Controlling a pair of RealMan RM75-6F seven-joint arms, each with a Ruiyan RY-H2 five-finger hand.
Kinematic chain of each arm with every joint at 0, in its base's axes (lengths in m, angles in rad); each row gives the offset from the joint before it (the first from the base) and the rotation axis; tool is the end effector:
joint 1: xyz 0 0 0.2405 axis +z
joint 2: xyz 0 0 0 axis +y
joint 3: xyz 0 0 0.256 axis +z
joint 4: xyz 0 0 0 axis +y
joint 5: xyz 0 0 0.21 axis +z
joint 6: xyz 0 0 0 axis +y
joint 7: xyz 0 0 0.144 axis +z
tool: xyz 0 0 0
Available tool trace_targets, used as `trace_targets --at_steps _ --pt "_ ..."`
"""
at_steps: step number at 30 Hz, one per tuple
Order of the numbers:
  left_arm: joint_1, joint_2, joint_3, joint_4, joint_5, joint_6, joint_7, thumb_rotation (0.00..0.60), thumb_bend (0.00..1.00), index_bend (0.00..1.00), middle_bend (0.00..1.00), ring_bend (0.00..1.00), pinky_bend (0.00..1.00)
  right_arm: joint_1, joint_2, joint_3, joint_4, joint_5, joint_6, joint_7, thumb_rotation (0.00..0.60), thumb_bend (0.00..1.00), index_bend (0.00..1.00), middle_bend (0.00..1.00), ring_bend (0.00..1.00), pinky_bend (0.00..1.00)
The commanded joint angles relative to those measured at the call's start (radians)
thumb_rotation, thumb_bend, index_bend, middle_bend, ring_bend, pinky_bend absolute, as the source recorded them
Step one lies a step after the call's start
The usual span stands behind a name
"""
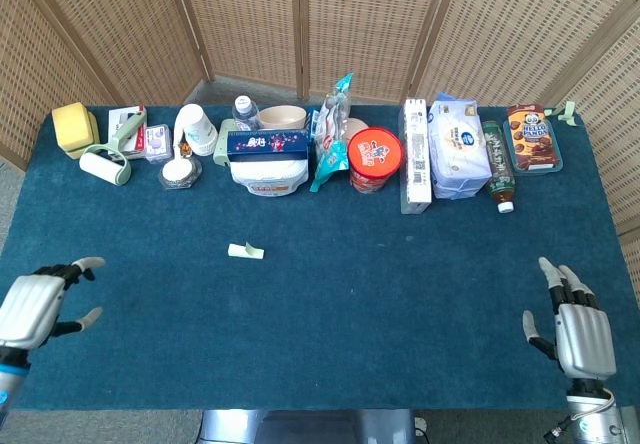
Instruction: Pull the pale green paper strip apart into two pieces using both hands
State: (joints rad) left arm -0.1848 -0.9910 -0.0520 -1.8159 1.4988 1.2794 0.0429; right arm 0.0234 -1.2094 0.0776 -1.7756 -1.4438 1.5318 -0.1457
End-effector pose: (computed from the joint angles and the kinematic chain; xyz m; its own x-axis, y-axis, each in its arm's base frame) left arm -0.2693 0.2031 0.1528 0.3811 0.1734 0.9081 0.9233 -0.1227 -0.3641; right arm -0.2832 -0.1656 0.1318 0.2915 0.0276 0.9562 -0.9532 0.0926 0.2880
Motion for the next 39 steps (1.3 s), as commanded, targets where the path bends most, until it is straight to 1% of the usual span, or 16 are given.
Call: trace_targets --at_steps 1,7,10,13,15,18,21,23,26,29,32,39 --pt "-0.099 0.014 -0.04 0.035 -0.04 -0.12 -0.028 0.6 0.19 0.27 0.42 0.43 0.42 -0.002 0.001 0.0 0.001 0.001 0.003 0.0 0.6 0.47 0.05 0.21 0.11 0.2" --pt "-0.208 -0.018 -0.084 0.091 -0.089 -0.236 0.008 0.6 0.19 0.28 0.43 0.46 0.43 -0.01 0.006 0.001 0.0 0.009 0.009 0.005 0.6 0.47 0.05 0.21 0.11 0.2" --pt "-0.264 -0.045 -0.104 0.128 -0.118 -0.294 0.027 0.6 0.19 0.29 0.48 0.5 0.48 -0.011 0.006 0.001 0.001 0.011 0.007 0.006 0.6 0.47 0.05 0.21 0.12 0.2" --pt "-0.315 -0.078 -0.119 0.168 -0.14 -0.341 0.039 0.6 0.19 0.3 0.57 0.59 0.56 -0.01 0.003 0.002 0.004 0.011 0.005 0.008 0.6 0.47 0.05 0.21 0.13 0.2" --pt "-0.342 -0.1 -0.126 0.19 -0.138 -0.356 0.04 0.6 0.19 0.3 0.7 0.71 0.65 -0.01 0.001 0.003 0.006 0.012 0.005 0.009 0.6 0.47 0.05 0.21 0.13 0.2" --pt "-0.38 -0.136 -0.133 0.237 -0.123 -0.371 0.043 0.6 0.19 0.28 0.85 0.85 0.76 -0.009 0.001 0.005 0.008 0.014 0.004 0.012 0.6 0.47 0.05 0.21 0.14 0.2" --pt "-0.42 -0.17 -0.13 0.289 -0.104 -0.395 0.049 0.6 0.19 0.27 0.95 0.95 0.83 -0.01 0.001 0.006 0.012 0.017 0.002 0.015 0.6 0.47 0.05 0.21 0.14 0.2" --pt "-0.443 -0.185 -0.125 0.312 -0.099 -0.416 0.059 0.6 0.18 0.25 0.99 0.98 0.87 -0.01 0.001 0.007 0.016 0.022 0.0 0.019 0.6 0.47 0.05 0.21 0.14 0.2" --pt "-0.464 -0.2 -0.119 0.327 -0.1 -0.434 0.072 0.6 0.18 0.24 1.0 1.0 0.92 -0.009 0.0 0.009 0.02 0.026 -0.003 0.021 0.6 0.47 0.05 0.21 0.14 0.2" --pt "-0.479 -0.211 -0.115 0.334 -0.104 -0.445 0.086 0.6 0.18 0.27 1.0 1.0 0.95 -0.008 0.0 0.01 0.021 0.027 -0.004 0.022 0.6 0.47 0.05 0.21 0.14 0.2" --pt "-0.497 -0.237 -0.114 0.338 -0.138 -0.463 0.113 0.6 0.19 0.32 1.0 1.0 0.96 -0.006 0.0 0.014 0.025 0.033 -0.009 0.026 0.6 0.47 0.05 0.21 0.14 0.2" --pt "-0.531 -0.267 -0.111 0.333 -0.219 -0.51 0.148 0.6 0.2 0.36 1.0 1.0 0.97 -0.007 0.001 0.014 0.029 0.036 -0.011 0.033 0.6 0.47 0.05 0.21 0.14 0.2"
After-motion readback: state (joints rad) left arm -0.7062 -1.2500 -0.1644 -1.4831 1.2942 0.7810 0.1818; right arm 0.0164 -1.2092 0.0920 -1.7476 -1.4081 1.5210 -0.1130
